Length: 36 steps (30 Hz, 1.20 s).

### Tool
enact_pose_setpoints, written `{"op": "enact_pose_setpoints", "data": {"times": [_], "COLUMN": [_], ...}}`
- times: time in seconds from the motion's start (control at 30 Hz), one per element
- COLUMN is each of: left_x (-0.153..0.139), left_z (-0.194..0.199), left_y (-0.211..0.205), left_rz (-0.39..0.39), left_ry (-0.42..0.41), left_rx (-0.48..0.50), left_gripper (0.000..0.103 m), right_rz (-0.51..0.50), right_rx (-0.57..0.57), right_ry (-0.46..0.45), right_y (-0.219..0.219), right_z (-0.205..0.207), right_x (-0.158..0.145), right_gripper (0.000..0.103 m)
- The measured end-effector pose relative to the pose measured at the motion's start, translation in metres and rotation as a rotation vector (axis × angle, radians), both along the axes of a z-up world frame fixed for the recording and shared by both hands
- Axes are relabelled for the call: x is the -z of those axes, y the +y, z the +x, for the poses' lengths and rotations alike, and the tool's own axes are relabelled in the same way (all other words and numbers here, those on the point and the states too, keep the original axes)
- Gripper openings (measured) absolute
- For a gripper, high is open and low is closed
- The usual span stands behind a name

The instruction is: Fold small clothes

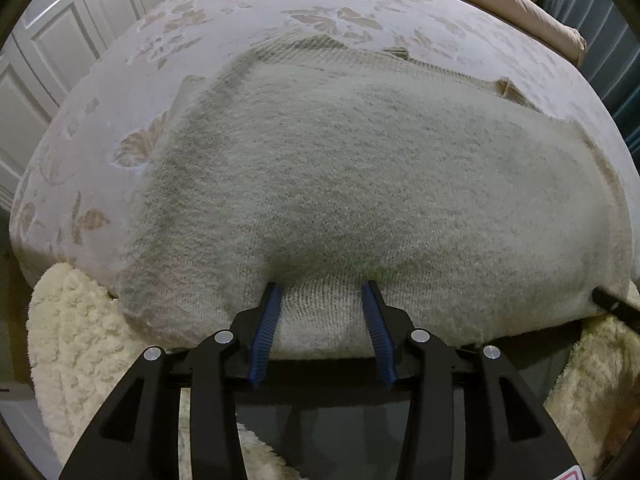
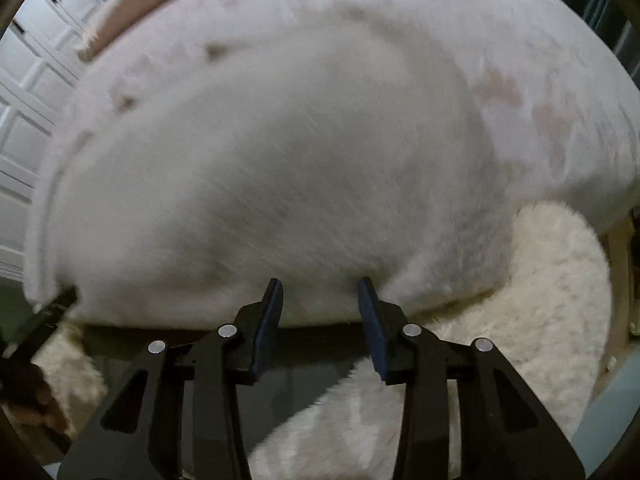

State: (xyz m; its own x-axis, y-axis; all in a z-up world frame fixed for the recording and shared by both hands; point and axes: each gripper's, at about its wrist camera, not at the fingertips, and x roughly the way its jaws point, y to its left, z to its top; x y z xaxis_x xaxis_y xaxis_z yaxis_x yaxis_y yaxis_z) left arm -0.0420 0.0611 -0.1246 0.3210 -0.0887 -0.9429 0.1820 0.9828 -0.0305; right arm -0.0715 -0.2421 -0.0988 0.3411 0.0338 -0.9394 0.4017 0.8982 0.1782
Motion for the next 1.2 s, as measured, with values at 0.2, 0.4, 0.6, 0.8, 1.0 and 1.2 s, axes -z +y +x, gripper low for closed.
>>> {"op": "enact_pose_setpoints", "data": {"times": [0.2,0.4,0.6,0.8,1.0,1.2], "left_x": [0.004,-0.022,-0.03,-0.006,-0.016,-0.011], "left_z": [-0.005,-0.005,0.032,0.045,0.045,0.074], "left_y": [-0.003,0.008,0.013,0.02,0.029,0.03], "left_rz": [0.01,-0.081,-0.09,-0.069,-0.112,-0.079], "left_ry": [-0.014,-0.057,-0.073,-0.016,-0.049,-0.049], "left_rx": [0.009,-0.021,-0.089,-0.132,-0.139,-0.155], "left_gripper": [0.047,0.052,0.061,0.063,0.063,0.064], "right_rz": [-0.04,-0.015,-0.021,-0.1,-0.093,-0.054], "right_rx": [-0.094,-0.088,-0.167,-0.243,-0.229,-0.224], "right_ry": [0.095,-0.013,-0.119,-0.014,-0.097,-0.017], "right_y": [0.032,0.037,0.057,0.082,0.076,0.07], "right_z": [0.019,0.026,0.086,0.123,0.129,0.151], "right_x": [0.031,-0.008,-0.038,0.008,-0.031,0.012], "right_gripper": [0.044,0.046,0.046,0.052,0.05,0.058]}}
